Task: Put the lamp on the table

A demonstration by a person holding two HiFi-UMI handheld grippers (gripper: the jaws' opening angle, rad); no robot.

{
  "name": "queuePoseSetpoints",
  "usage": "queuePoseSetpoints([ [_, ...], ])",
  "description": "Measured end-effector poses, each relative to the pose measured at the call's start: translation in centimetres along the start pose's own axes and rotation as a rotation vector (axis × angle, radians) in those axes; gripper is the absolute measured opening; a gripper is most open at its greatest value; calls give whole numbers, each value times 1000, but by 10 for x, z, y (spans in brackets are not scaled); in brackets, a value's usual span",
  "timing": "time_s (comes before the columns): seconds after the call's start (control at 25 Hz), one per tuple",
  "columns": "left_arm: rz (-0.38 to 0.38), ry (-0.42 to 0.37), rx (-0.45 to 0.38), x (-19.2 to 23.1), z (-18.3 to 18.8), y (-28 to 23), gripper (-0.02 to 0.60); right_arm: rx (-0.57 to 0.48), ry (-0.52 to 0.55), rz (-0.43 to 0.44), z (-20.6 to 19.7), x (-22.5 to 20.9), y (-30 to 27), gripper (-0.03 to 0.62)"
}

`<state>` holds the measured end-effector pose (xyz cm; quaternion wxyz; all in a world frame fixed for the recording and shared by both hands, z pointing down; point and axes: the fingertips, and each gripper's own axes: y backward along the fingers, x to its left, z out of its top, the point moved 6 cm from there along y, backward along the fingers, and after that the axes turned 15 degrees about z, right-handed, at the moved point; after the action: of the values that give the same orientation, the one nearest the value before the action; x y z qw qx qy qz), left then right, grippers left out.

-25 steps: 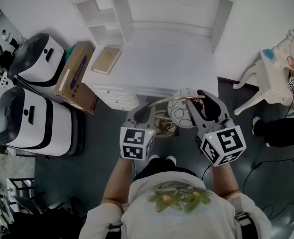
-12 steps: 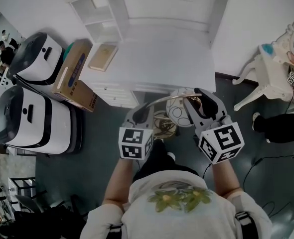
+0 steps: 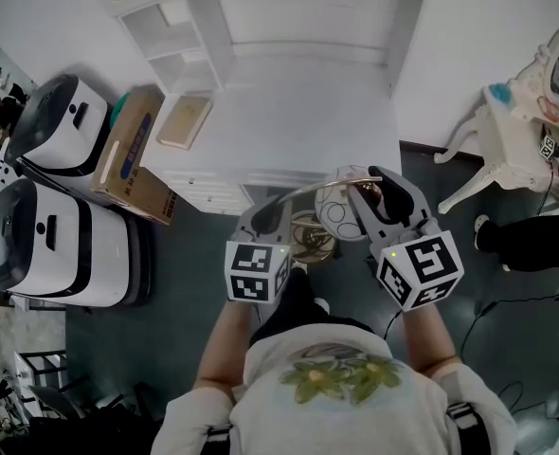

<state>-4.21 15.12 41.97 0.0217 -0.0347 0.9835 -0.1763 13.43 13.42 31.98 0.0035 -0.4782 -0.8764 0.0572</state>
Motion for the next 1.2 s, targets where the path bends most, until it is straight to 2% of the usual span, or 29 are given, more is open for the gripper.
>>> queuePoseSetpoints([
  [0.76, -83, -19, -19, 34, 55, -121, 38, -4, 8, -85, 24, -85, -83, 175],
  [1.2, -131, -27, -39, 57, 84, -173, 38, -15, 25, -132, 40, -118, -126, 175],
])
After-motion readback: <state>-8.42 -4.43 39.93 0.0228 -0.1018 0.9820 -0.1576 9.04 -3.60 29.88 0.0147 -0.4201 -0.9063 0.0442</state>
